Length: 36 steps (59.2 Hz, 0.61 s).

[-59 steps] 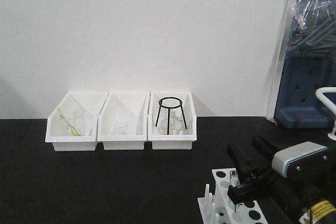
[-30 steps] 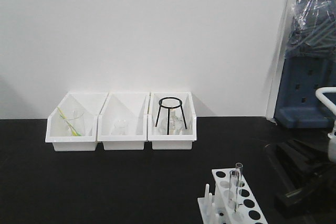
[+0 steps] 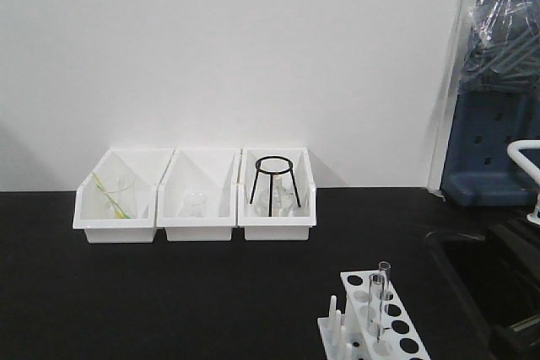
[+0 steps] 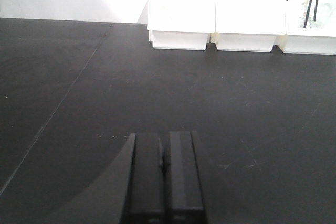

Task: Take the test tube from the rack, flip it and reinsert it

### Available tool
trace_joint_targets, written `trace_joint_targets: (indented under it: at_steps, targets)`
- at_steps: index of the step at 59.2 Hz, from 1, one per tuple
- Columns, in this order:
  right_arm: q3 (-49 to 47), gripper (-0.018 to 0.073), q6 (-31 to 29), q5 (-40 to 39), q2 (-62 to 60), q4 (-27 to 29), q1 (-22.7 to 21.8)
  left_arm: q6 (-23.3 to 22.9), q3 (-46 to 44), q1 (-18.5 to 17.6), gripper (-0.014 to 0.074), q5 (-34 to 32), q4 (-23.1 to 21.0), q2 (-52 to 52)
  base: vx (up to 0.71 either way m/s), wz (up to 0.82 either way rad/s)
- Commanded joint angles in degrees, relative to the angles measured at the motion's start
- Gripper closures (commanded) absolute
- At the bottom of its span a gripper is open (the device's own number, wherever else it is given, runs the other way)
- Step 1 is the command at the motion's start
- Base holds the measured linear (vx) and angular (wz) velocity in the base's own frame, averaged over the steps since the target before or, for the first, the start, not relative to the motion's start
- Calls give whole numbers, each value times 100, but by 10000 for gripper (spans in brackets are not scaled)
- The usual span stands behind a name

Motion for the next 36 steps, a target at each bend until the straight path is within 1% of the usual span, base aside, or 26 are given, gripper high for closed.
trace_joint_targets:
  at_steps: [1,16,21,24,27,30,36]
  targets:
    - [-174,571,-74,-417,-42,-29,-32,-3,12,-25,603,-454,-26,-65,0,0]
    - [-174,571,-74,-434,-42,-29,-32,-3,12,-25,603,-454,-26,-65,0,0]
    - [-44,571,-74,-432,-156,-34,-38,-3,12,-25,603,-454,-26,-65,0,0]
    - [134,571,-147,-425,-384,-34,-124,-3,12,-25,603,-454,-26,-65,0,0]
    - [450,571,-147,-421,-715,-28,-308,-3,12,-25,603,-454,-26,-65,0,0]
    - [817,571,-111,-421,-1192,44,-582,-3,12,-25,603,-454,-26,-65,0,0]
    - [1792,571,-74,-421,-2218,347,-1329,-3,12,-25,603,-454,-26,-65,0,0]
